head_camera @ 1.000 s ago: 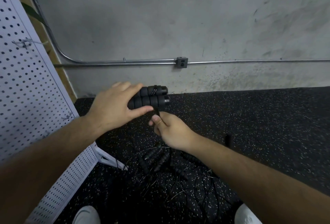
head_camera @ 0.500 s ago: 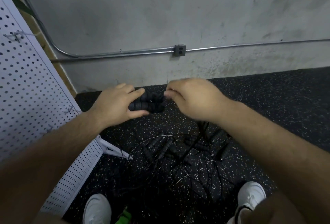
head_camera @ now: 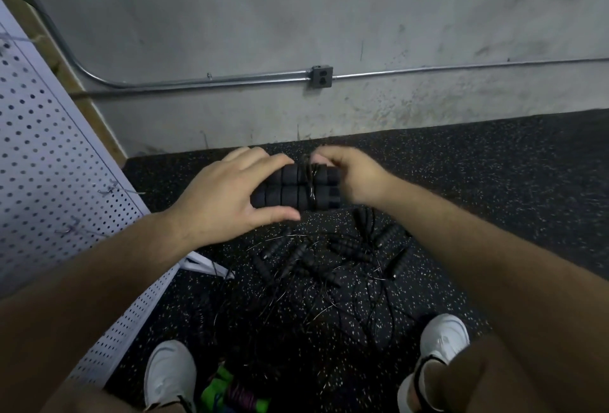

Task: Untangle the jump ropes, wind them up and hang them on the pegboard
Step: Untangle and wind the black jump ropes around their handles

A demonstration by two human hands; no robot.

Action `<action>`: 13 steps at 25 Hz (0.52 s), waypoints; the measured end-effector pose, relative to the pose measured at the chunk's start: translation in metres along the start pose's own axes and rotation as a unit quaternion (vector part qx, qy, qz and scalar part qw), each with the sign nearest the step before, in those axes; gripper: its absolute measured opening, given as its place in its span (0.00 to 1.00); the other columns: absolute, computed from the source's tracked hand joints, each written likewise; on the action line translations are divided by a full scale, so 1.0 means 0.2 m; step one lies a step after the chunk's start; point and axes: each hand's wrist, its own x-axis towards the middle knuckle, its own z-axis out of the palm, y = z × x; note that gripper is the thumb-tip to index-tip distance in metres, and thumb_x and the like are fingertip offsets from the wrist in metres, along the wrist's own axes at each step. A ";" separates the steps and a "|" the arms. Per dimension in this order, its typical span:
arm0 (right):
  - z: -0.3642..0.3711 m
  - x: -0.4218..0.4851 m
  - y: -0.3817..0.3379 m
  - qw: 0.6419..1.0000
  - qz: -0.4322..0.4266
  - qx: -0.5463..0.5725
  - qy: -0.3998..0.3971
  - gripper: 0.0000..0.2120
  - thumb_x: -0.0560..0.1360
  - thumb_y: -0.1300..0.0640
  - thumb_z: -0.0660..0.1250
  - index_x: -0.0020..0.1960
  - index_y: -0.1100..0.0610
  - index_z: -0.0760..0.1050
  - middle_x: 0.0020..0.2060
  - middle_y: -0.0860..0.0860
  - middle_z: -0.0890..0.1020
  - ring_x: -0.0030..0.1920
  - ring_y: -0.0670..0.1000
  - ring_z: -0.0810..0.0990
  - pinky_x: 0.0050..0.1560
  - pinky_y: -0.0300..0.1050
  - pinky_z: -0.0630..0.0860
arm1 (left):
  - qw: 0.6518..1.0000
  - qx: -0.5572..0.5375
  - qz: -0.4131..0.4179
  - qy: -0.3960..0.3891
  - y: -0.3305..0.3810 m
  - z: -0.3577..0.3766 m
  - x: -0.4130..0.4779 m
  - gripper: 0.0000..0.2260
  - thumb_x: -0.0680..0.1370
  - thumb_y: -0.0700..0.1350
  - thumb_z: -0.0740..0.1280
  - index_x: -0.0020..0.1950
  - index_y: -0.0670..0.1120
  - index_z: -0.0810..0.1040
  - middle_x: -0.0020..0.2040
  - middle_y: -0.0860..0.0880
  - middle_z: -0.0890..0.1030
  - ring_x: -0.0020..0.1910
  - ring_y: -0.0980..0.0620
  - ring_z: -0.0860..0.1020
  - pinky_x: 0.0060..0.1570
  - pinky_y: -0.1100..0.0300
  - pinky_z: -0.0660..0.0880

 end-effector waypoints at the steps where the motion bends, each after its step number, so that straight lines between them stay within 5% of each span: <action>1: 0.07 -0.01 -0.01 0.981 0.069 0.179 -0.027 0.16 0.84 0.58 0.56 0.42 0.51 0.77 0.36 0.50 0.83 0.39 0.52 0.83 0.41 0.43 0.81 | 1.000 -0.003 -0.009 -0.008 0.00 -0.01 -0.01 0.37 0.71 0.77 0.58 0.72 0.56 0.68 0.58 0.55 0.76 0.59 0.55 0.72 0.53 0.55 0.74; 3: 0.17 -0.02 0.00 0.902 0.152 0.400 -0.057 0.26 0.85 0.62 0.50 0.34 0.58 0.79 0.28 0.52 0.80 0.29 0.49 0.80 0.30 0.37 0.77 | 1.000 0.002 -0.007 -0.030 -0.01 0.00 -0.04 0.38 0.73 0.75 0.59 0.75 0.54 0.67 0.60 0.54 0.75 0.60 0.54 0.71 0.55 0.53 0.76; 6: 0.24 -0.05 0.00 0.884 0.167 0.436 -0.038 0.31 0.85 0.62 0.49 0.28 0.58 0.78 0.23 0.49 0.76 0.23 0.46 0.76 0.25 0.35 0.73 | 0.998 0.020 0.015 -0.055 -0.01 0.03 -0.09 0.37 0.75 0.70 0.59 0.78 0.50 0.64 0.60 0.52 0.74 0.59 0.52 0.72 0.55 0.52 0.78; 8: 0.26 -0.07 0.01 0.930 0.150 0.336 -0.007 0.21 0.85 0.64 0.51 0.37 0.58 0.74 0.26 0.48 0.76 0.25 0.43 0.76 0.28 0.34 0.74 | 0.998 0.038 0.026 -0.051 -0.02 0.04 -0.12 0.36 0.76 0.68 0.59 0.78 0.48 0.65 0.59 0.51 0.74 0.58 0.51 0.73 0.52 0.52 0.79; 10: 0.30 -0.13 0.06 0.984 0.137 0.110 0.002 0.15 0.84 0.64 0.56 0.42 0.54 0.72 0.30 0.45 0.76 0.27 0.38 0.74 0.31 0.31 0.71 | 0.997 0.068 0.028 -0.031 -0.05 0.06 -0.14 0.35 0.77 0.67 0.58 0.77 0.47 0.66 0.58 0.49 0.75 0.55 0.50 0.74 0.48 0.51 0.80; 13: 0.43 -0.23 0.11 0.990 0.138 -0.036 -0.014 0.17 0.86 0.49 0.53 0.43 0.52 0.73 0.28 0.43 0.72 0.27 0.42 0.69 0.28 0.35 0.67 | 0.992 0.126 -0.007 -0.015 -0.10 0.09 -0.15 0.33 0.79 0.67 0.58 0.77 0.47 0.67 0.57 0.48 0.76 0.54 0.48 0.75 0.44 0.49 0.80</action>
